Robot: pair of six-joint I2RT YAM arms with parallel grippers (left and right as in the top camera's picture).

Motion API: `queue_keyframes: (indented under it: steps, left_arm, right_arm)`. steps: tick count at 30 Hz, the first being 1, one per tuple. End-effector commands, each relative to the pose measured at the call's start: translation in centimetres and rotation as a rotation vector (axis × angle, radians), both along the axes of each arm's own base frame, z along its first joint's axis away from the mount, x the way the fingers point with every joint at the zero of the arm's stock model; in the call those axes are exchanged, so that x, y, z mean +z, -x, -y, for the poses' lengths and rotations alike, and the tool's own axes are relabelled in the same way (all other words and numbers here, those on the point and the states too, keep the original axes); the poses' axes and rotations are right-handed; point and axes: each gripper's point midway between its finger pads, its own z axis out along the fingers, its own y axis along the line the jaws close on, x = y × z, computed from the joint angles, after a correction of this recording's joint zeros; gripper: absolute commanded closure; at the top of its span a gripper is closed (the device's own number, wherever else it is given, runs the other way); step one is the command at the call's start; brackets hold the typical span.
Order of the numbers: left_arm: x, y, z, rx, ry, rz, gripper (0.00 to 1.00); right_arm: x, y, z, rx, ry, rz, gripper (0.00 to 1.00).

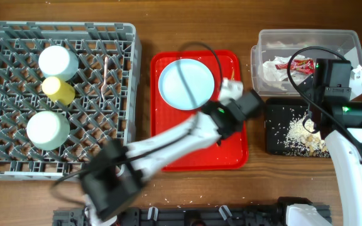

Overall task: Sort waste into correct bins and load items into the dishwasher rack
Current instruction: 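Carry the chopstick into the dish rack and release, then reach the left gripper to the light-blue plate on the red tray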

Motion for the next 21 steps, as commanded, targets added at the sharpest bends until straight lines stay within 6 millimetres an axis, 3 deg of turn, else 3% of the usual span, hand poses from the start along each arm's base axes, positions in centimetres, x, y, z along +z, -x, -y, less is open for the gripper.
queue_keyframes:
  steps: [1,4,6,9,12,15,16,21]
  left_arm:
    - [9.0,-3.9,-5.5,0.017,0.063,0.152,0.96]
    - [12.0,-7.4,-13.6,0.093,-0.02,0.205,0.96]
    - [11.8,-10.1,-19.8,0.213,-0.068,0.195,0.96]
    - [11.0,-11.8,-25.6,0.262,-0.094,0.148,0.96]
    - [10.1,-12.1,-27.6,0.048,0.023,0.08,0.96]
    - [8.9,-12.2,-31.9,0.096,0.078,0.047,0.96]
    - [8.0,-11.9,-34.3,0.148,0.092,0.028,0.96]
    - [5.5,-11.7,-36.3,0.191,0.157,-0.006,0.96]
  right_arm:
    - [0.1,0.0,0.3,-0.006,0.017,-0.006,0.0]
    - [0.1,0.0,0.3,-0.006,0.017,-0.006,0.0]
    - [0.1,0.0,0.3,-0.005,0.017,-0.006,0.0]
    - [0.1,0.0,0.3,-0.006,0.017,-0.006,0.0]
    - [0.1,0.0,0.3,-0.006,0.017,-0.006,0.0]
    - [0.1,0.0,0.3,-0.006,0.017,-0.006,0.0]
    - [0.1,0.0,0.3,-0.006,0.017,-0.006,0.0]
    - [0.1,0.0,0.3,-0.006,0.017,-0.006,0.0]
